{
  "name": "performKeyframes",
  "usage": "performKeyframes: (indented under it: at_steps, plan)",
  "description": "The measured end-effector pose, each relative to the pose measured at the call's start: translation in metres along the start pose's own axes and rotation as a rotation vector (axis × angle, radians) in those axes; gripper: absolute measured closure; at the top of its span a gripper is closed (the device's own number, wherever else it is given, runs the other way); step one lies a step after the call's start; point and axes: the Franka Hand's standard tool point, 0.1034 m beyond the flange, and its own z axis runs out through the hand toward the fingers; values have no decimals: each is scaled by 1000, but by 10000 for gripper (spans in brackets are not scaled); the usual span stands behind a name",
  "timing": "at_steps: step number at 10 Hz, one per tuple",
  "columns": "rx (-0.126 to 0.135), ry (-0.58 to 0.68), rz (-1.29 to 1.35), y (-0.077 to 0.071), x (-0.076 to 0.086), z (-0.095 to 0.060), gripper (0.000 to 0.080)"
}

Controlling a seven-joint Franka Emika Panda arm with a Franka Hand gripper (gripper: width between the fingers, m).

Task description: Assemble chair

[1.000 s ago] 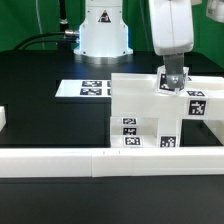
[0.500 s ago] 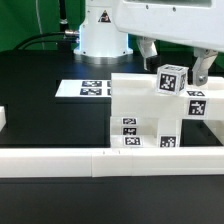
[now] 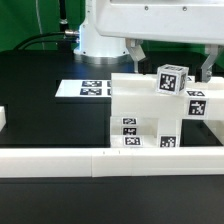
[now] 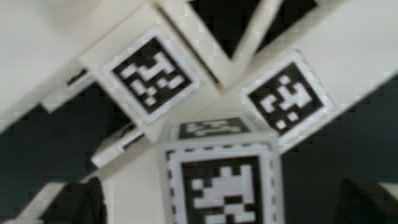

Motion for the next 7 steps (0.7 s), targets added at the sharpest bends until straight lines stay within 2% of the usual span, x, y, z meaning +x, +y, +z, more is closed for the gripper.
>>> performKeyframes:
  at_steps: [1,3,4,5,6,7]
  plan:
    - [1,0,21,-2,-1,0,150]
    - [1,1,22,-1,0,0,425]
    - [2,1,24,-1,0,0,425]
    - [3,1,46,-1,0,0,517]
    - [3,1,43,-1,0,0,517]
    - [2,-16,36,7,4,0,517]
